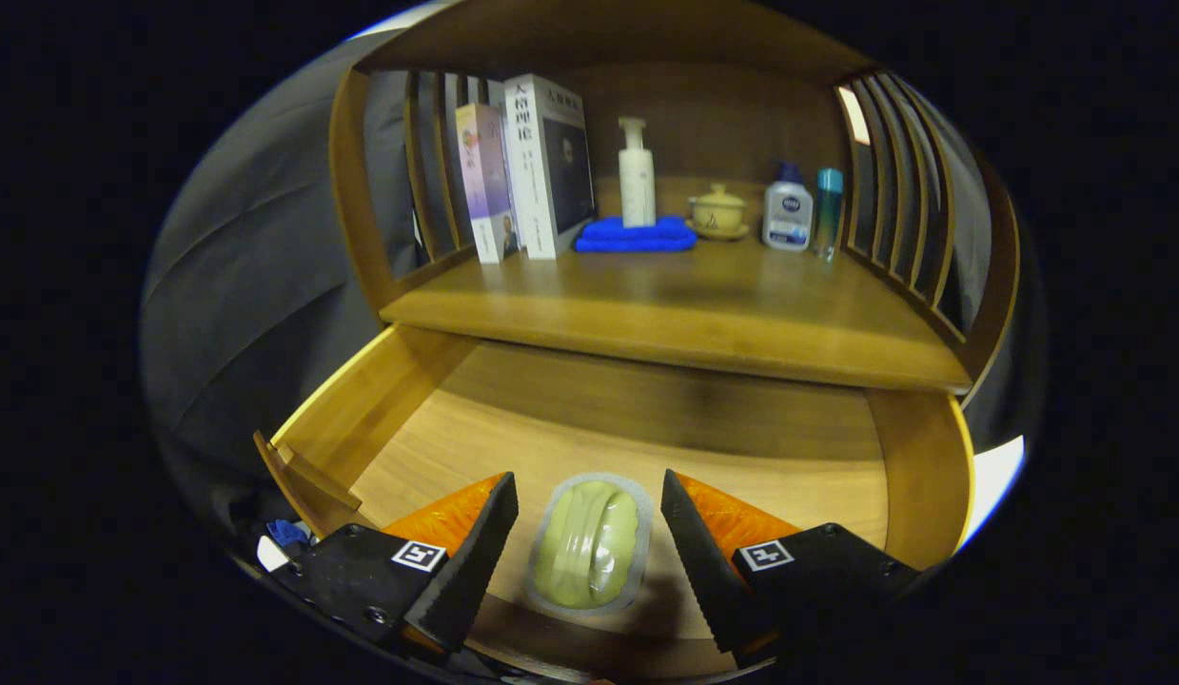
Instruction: Pull open the drawer, take out the items inside it, and place them on the countertop above the cabinet.
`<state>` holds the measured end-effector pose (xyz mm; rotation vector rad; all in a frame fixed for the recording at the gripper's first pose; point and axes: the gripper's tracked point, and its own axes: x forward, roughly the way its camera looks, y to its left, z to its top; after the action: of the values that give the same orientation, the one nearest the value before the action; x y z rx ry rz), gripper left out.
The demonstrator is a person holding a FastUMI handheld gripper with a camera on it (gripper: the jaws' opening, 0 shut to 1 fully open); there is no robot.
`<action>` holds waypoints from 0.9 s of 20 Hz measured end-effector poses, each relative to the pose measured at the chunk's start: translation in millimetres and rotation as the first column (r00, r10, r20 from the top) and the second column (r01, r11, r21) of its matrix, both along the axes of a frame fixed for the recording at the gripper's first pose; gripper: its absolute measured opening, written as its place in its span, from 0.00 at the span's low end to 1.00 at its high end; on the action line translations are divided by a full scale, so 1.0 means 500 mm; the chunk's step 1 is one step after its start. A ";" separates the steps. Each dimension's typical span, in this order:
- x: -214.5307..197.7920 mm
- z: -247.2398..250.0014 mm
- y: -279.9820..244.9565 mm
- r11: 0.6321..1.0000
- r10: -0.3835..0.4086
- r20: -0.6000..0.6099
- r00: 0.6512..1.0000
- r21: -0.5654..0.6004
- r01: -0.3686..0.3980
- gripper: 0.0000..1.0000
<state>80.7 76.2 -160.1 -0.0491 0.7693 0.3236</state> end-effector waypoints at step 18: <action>-0.006 -0.019 0.000 0.999 0.028 -0.047 0.999 0.047 -0.025 0.23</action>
<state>77.5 76.2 -169.4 -0.0081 0.8084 0.3687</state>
